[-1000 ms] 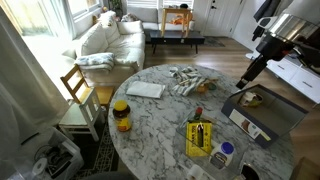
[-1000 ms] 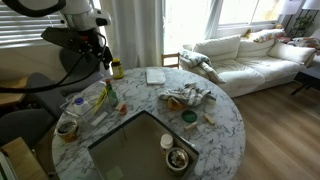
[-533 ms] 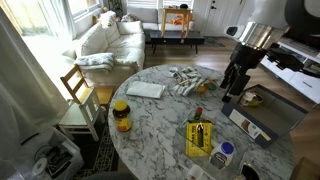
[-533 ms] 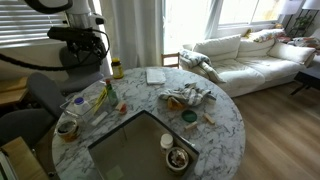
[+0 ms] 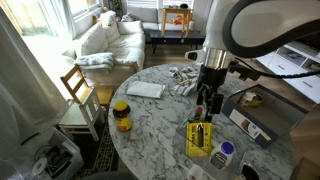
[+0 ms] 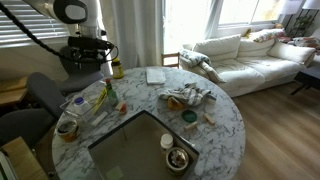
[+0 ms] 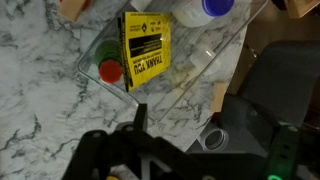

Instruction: Remove the yellow card in the clear crisper drawer and place it on the table, pick up the yellow and brown bottle and place it in the crisper drawer near the hot sauce green bottle

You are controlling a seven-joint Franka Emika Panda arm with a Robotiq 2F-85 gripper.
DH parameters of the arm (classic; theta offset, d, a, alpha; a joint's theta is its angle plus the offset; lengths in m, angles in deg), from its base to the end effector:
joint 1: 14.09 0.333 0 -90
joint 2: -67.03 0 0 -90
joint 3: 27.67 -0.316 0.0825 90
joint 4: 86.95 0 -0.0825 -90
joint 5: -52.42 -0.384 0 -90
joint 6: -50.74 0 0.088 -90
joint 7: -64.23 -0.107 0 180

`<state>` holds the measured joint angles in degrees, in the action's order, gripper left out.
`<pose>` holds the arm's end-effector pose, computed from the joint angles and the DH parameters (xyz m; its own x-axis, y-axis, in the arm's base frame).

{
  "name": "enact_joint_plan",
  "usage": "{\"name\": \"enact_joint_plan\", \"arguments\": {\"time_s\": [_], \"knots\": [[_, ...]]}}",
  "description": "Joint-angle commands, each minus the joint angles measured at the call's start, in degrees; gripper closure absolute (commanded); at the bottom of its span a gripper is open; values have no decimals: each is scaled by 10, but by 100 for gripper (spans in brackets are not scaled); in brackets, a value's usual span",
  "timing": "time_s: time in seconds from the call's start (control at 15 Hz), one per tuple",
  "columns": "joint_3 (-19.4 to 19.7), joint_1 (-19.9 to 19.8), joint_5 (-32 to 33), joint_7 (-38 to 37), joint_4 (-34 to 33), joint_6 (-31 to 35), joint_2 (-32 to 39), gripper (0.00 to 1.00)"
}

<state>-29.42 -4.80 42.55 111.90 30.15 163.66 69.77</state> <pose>0.5344 0.1154 0.4092 0.5853 0.8104 0.0264 0.7983 -0.5702 -0.1939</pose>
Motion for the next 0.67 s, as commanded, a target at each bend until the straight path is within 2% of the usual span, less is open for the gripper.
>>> {"name": "enact_joint_plan", "arguments": {"time_s": [0.0,0.2,0.33,0.6], "knots": [[-19,-17,2,5,-9,-3,14,0],[-21,-19,3,11,-21,-7,27,0],[-28,-20,-31,46,-14,25,32,0],[-44,-21,-22,57,-5,58,46,0]]}}
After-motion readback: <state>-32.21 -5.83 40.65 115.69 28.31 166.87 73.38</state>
